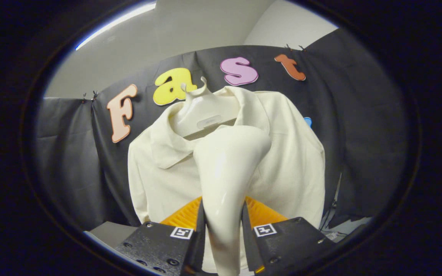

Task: Iron the clothes twice with a garment steamer, once on the left side and once on the right side.

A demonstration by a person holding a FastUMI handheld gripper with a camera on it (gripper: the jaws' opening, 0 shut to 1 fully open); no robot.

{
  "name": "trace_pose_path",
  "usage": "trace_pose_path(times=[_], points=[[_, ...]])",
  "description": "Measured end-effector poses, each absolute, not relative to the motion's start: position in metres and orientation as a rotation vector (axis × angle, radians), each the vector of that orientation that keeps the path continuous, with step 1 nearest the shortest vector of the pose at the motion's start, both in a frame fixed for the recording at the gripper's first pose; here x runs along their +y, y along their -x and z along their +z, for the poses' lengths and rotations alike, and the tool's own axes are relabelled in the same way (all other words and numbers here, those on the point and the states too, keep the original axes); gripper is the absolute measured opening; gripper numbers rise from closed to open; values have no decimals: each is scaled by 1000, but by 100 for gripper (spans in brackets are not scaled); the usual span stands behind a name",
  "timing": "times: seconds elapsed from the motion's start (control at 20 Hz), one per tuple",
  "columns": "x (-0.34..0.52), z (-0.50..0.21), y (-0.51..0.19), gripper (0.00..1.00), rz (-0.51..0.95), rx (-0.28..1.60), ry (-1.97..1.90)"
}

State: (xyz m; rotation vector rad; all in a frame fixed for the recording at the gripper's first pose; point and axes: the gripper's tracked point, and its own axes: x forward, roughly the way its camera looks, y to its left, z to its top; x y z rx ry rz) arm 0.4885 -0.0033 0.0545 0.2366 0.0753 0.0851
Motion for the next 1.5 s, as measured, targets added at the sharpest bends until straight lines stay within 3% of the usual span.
trace_pose_path(times=[0.4, 1.0, 1.5], points=[[23, 19, -494, 43, 177, 92, -361], [31, -47, -475, 43, 189, 196, -336], [43, -140, -447, 43, 263, 277, -323]])
